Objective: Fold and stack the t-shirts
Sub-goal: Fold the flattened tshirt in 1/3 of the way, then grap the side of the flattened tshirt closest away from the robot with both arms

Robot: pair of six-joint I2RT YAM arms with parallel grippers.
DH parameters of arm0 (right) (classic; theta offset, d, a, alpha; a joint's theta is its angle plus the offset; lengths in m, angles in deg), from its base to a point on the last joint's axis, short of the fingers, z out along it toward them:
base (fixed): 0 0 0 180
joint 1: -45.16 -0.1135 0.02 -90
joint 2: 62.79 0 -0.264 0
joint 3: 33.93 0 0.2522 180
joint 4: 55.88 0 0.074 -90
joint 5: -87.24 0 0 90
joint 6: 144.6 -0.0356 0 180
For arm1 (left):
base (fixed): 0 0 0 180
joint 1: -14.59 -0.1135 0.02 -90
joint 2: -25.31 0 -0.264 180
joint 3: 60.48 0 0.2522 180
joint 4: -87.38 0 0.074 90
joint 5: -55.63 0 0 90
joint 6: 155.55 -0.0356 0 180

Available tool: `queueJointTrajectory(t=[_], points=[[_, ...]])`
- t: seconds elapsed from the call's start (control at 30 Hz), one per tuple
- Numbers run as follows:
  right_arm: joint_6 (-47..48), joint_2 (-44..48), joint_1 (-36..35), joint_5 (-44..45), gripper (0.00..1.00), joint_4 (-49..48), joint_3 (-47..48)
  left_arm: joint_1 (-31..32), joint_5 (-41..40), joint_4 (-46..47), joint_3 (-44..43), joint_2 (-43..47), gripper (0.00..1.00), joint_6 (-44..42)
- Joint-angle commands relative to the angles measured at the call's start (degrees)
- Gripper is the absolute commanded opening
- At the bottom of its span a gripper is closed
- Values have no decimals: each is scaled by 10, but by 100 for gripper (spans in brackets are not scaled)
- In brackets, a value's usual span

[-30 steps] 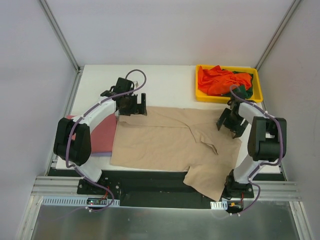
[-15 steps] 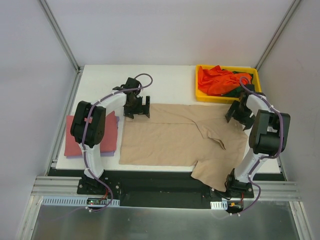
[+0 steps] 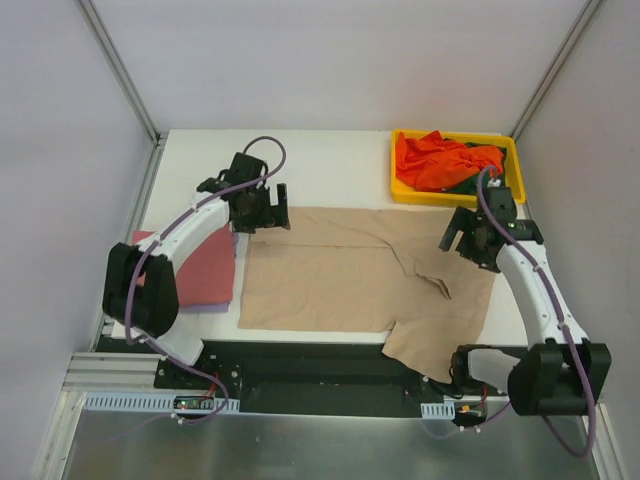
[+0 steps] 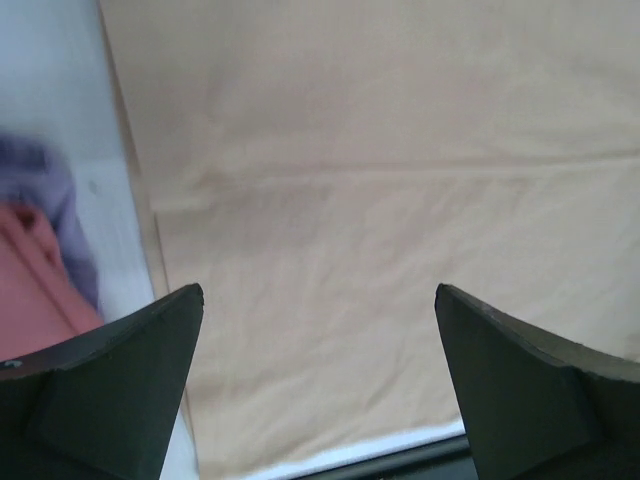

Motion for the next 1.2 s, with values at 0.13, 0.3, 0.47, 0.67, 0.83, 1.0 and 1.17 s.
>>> queueJointTrajectory(t=[0.13,0.3,0.47,0.67,0.83,1.0,1.17], points=[[-99,135,-217,21,96,127,-114,77,-42,-29,237,208,99,143],[-140,139,-327,31,96,147,-144,124,-63,-65,348,330,99,231],[-158,139,-381,52,96,160,-155,144,-86,-131,393,408,94,280],[-156,139,-384,43,96,132,-176,162,-102,-171,420,446,79,330],[-149,139,-385,35,96,118,-187,174,-141,-169,434,428,57,379],[-144,136,-385,42,96,111,-194,177,-189,-159,435,392,49,407],[-142,139,-385,31,96,109,-201,177,-192,-118,438,352,42,416]])
